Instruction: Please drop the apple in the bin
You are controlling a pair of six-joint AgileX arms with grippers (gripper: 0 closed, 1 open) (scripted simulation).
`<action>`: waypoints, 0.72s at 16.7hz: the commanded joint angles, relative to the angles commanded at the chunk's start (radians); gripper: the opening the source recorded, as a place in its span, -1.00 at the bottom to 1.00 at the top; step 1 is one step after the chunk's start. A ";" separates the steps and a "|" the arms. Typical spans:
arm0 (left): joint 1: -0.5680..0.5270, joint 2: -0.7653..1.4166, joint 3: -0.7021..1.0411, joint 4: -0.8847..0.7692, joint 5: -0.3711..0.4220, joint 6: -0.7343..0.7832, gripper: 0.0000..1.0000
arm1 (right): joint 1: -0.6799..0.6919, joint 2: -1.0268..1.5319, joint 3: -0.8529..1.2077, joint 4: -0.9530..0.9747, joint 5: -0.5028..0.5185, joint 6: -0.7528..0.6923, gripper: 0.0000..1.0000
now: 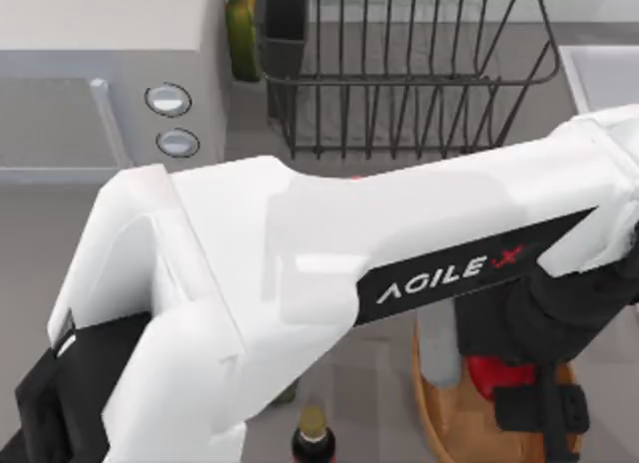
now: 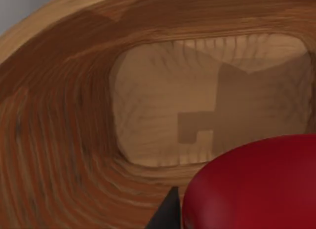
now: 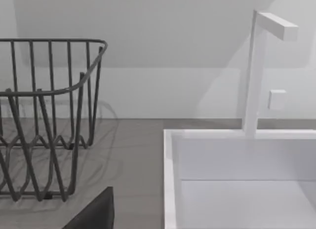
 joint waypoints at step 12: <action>0.000 0.000 0.000 0.000 0.000 0.000 0.36 | 0.000 0.000 0.000 0.000 0.000 0.000 1.00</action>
